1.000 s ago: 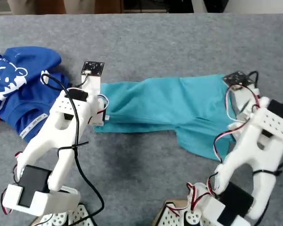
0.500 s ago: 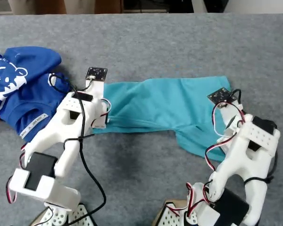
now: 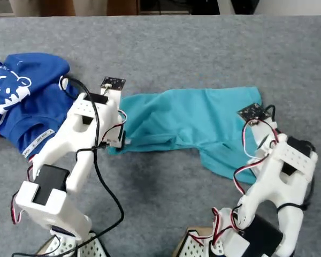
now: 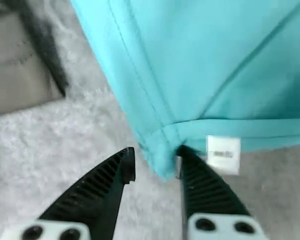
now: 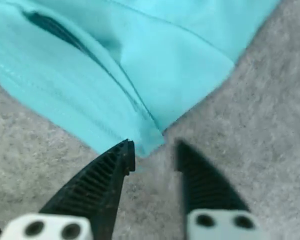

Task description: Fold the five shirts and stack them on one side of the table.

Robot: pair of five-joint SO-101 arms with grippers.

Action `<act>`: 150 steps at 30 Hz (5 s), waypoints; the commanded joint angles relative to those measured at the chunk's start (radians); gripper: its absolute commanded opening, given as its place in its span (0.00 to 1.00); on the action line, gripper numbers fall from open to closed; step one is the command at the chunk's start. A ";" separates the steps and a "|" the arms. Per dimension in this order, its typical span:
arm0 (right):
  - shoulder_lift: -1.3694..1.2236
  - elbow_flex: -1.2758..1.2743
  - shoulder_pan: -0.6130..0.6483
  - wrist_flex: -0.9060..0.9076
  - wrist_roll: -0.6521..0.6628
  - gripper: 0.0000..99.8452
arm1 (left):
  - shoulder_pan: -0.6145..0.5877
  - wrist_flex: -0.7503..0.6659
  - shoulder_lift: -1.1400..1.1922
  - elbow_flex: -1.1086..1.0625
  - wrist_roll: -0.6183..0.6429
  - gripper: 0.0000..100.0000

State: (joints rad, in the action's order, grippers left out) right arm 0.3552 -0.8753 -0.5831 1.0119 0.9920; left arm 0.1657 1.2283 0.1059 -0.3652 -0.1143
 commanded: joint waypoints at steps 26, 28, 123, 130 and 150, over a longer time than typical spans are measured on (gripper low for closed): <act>-0.728 0.969 0.326 0.012 -0.562 0.00 | -0.037 -0.181 0.318 0.537 0.256 0.02; -0.826 1.078 0.314 0.029 -0.565 0.00 | -0.057 -0.173 0.400 0.612 0.256 0.02; -0.119 0.090 0.441 0.068 -0.477 0.00 | -0.166 0.281 0.602 0.913 0.186 0.02; 0.116 0.134 0.403 0.166 -0.244 0.01 | -0.158 0.282 0.602 0.913 0.186 0.02; 0.150 -0.125 0.305 0.074 0.407 0.17 | -0.157 0.278 0.415 0.801 0.127 0.02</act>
State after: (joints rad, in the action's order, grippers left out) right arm 0.4826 -0.9812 -0.2348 1.1270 1.3495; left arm 0.0107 1.5321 0.6107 0.4664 0.0315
